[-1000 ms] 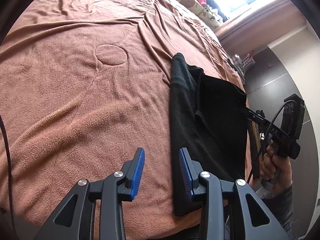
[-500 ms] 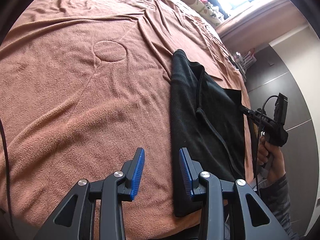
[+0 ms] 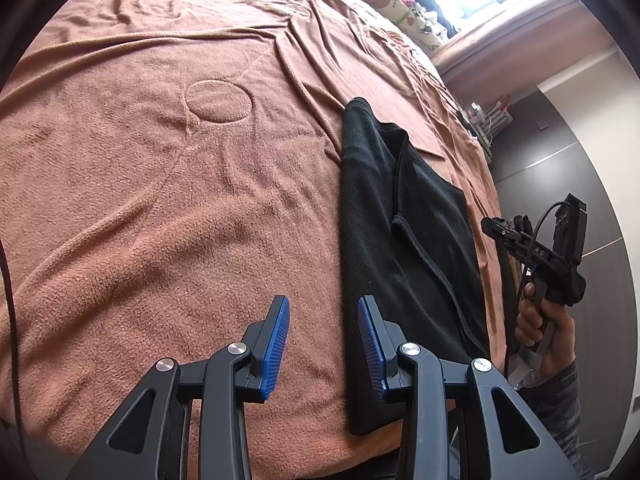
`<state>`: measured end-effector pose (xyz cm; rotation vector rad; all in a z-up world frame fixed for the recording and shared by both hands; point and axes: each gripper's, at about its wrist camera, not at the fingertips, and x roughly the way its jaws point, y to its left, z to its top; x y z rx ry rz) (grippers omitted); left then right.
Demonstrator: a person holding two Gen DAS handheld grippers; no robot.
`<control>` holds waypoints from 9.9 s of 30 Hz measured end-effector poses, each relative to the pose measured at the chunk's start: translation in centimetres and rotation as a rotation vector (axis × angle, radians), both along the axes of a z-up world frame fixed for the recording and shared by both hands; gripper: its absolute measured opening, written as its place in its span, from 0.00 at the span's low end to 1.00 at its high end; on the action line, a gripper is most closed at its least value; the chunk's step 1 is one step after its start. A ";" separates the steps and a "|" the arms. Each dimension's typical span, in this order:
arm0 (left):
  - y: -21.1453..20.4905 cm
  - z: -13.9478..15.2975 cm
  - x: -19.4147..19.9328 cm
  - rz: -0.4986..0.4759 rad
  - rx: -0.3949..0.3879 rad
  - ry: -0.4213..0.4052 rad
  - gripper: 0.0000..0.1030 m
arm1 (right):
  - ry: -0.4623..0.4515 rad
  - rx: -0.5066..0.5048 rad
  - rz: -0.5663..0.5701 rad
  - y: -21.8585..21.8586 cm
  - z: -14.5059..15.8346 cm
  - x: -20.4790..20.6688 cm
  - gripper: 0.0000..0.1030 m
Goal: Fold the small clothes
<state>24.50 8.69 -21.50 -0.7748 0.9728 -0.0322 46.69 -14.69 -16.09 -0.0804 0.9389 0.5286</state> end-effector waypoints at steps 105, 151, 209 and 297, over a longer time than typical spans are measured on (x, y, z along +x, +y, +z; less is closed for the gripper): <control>-1.3 1.1 25.7 -0.209 0.400 0.101 0.23 | 0.066 0.079 -0.155 -6.7 -1.0 -3.1 0.54; 3.0 0.7 24.1 -0.184 0.263 0.088 0.13 | 0.124 0.149 -0.163 -8.5 -0.7 -6.5 0.54; -7.4 -1.2 2.9 -0.408 0.199 0.261 0.08 | 0.215 0.167 -0.259 -9.8 -0.3 -14.7 0.02; 3.4 1.9 5.2 -0.248 0.036 0.132 0.35 | 0.316 0.409 -0.099 -7.9 -4.5 -1.0 0.74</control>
